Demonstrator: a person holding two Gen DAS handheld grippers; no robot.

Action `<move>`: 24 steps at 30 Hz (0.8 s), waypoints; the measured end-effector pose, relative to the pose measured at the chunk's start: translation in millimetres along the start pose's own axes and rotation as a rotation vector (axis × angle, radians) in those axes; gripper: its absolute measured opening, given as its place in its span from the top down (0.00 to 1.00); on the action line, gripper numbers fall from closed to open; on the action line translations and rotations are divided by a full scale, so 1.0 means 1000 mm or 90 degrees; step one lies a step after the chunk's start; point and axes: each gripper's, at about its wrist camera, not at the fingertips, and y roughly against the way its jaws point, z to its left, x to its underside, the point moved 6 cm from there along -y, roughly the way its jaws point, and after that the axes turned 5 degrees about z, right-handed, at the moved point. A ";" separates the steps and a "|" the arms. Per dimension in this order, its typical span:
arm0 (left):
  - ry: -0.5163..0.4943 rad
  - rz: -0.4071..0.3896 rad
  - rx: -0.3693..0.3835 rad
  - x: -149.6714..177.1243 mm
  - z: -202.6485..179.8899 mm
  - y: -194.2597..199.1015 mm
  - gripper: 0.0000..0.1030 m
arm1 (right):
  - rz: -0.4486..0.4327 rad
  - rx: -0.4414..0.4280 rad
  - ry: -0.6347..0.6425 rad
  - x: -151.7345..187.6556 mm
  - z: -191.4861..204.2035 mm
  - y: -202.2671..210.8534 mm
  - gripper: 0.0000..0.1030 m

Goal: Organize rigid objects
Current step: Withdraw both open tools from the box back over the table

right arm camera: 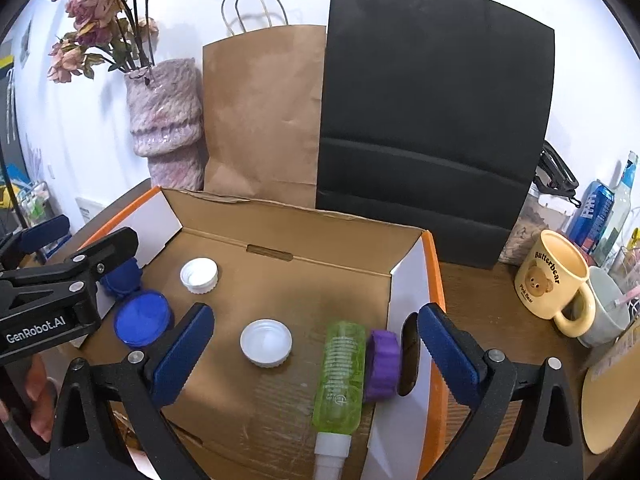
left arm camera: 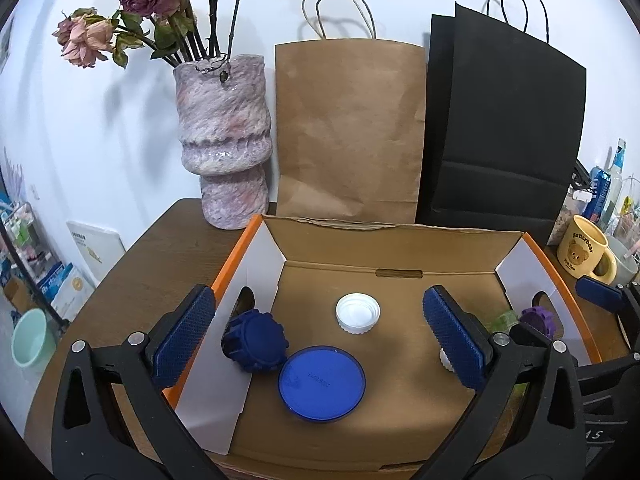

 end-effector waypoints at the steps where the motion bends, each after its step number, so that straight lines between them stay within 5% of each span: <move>1: 0.000 -0.001 0.000 0.000 0.000 0.000 0.00 | 0.000 0.000 0.000 0.000 0.001 0.000 0.00; 24: 0.012 -0.023 0.009 0.001 0.006 0.025 0.00 | -0.027 0.000 0.002 0.005 0.002 0.028 0.00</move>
